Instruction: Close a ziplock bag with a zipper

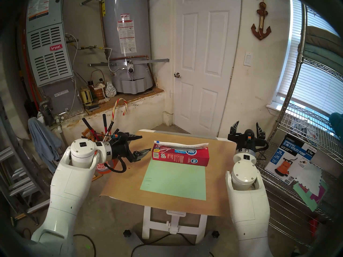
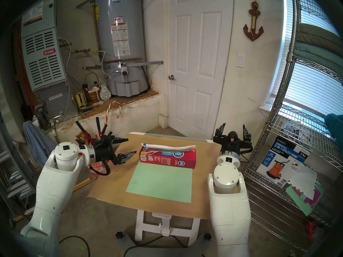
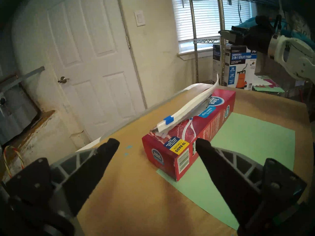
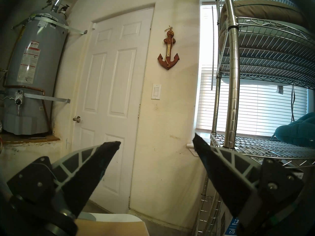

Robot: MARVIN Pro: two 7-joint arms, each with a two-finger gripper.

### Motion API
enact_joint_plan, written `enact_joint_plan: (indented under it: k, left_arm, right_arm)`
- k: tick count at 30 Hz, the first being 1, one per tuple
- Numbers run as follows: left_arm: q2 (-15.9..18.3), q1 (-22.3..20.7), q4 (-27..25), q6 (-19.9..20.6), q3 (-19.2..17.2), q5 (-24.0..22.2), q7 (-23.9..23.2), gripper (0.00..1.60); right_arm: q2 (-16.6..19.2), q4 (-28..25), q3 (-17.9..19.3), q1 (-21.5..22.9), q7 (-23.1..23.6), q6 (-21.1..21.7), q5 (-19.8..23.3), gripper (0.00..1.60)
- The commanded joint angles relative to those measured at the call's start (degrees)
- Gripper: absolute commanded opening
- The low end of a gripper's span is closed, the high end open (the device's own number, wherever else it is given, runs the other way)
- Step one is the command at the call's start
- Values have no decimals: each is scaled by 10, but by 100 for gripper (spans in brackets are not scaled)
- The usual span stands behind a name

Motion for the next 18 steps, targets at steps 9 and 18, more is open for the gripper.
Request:
enact_joint_plan:
  k: [9, 18]
  left_arm:
    - [0, -105, 87, -35, 23, -9, -36, 160]
    - [-9, -151, 148, -52, 44, -10, -54, 160]
  right_arm:
    - [0, -12, -1, 6, 0, -2, 0, 160]
    - [0, -12, -1, 6, 0, -2, 0, 160]
